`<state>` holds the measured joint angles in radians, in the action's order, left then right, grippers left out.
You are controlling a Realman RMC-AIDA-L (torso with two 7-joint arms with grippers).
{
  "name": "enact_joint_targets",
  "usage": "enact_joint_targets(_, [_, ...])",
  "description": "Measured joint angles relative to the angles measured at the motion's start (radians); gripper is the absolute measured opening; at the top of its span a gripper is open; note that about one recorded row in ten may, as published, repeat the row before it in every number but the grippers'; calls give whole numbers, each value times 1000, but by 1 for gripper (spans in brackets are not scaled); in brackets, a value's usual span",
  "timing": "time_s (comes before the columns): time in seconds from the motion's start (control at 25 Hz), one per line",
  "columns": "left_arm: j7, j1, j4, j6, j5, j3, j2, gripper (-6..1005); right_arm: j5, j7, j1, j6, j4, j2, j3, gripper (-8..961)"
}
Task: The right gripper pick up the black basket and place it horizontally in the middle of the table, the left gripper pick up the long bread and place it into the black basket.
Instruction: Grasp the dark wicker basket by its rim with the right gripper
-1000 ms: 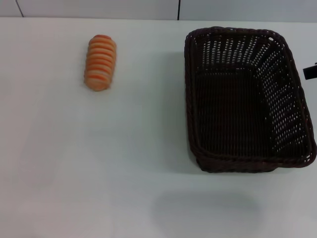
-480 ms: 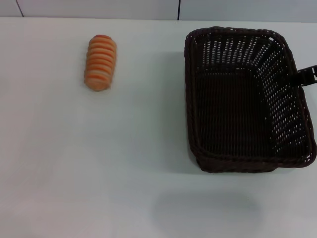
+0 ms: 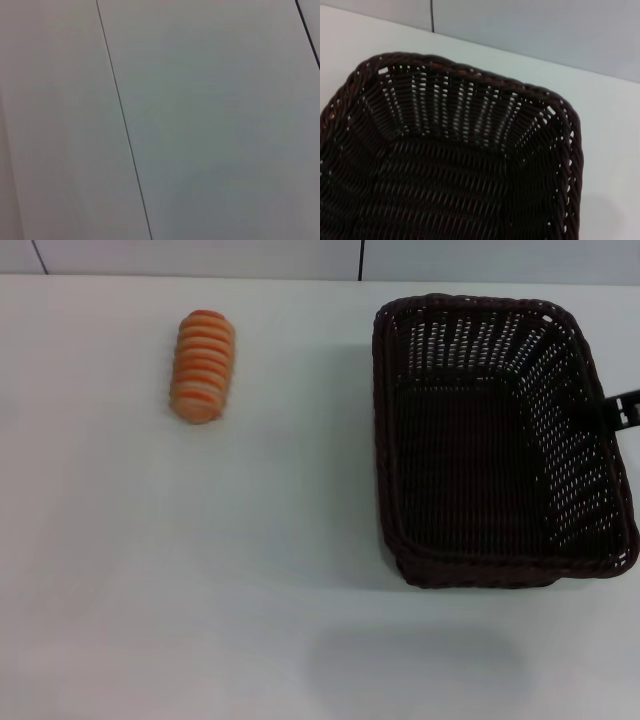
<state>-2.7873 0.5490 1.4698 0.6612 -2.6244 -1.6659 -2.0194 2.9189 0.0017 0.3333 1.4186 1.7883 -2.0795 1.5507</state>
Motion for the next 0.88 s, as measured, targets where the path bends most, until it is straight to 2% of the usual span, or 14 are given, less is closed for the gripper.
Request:
enact_joint_targets(0.6, [0,-1,-10,0,-12,1,4,817,-5,6,-29,-93,-73,0,-34,536])
enact_joint_targets(0.88, [0,-1,-14,0,-29,13,-8,815,-4,3,-33,-162,-143,0,-52,533])
